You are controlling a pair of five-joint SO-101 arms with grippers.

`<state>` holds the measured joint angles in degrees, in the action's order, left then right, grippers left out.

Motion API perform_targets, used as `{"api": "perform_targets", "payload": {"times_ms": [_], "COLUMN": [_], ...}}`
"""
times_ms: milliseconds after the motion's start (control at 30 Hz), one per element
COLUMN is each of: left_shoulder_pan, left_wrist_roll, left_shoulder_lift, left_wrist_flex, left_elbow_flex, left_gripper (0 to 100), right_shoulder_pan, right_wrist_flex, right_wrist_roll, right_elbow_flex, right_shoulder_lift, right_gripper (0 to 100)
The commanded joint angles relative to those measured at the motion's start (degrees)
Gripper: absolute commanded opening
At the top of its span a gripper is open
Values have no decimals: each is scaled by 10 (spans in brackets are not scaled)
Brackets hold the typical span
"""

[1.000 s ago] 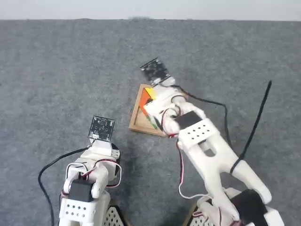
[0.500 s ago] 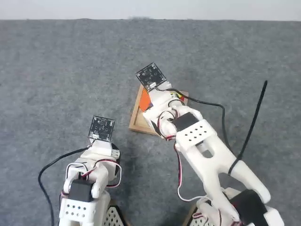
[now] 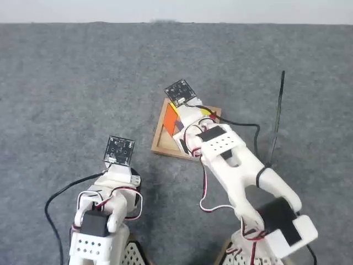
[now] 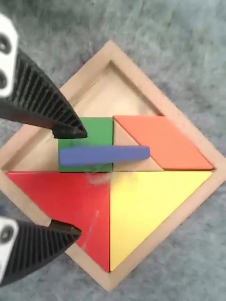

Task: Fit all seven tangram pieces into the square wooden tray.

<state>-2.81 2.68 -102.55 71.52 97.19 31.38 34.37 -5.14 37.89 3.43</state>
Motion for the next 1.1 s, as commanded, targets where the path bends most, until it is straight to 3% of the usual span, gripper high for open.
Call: {"api": "perform_targets", "payload": {"times_ms": [0, 167, 433, 733, 1067], "left_shoulder_pan": [-1, -1, -1, -1, -1], "left_wrist_roll": [7, 7, 7, 7, 7], "left_shoulder_lift": [-7, -7, -7, -7, -7], "left_wrist_flex": [4, 4, 4, 4, 4], "left_elbow_flex": [-7, -7, -7, -7, -7], "left_gripper": [12, 12, 12, 12, 12], "right_shoulder_pan": [-6, -4, -1, 63, 68], "right_wrist_flex": [-22, -48, -62, -55, -55], "right_wrist_roll": [-6, -4, -6, -6, -4], "right_elbow_flex": [-35, -35, -35, -35, -34], "right_shoulder_lift": [1, -17, -22, -22, -16], "right_gripper": [288, 283, 169, 165, 165]}}
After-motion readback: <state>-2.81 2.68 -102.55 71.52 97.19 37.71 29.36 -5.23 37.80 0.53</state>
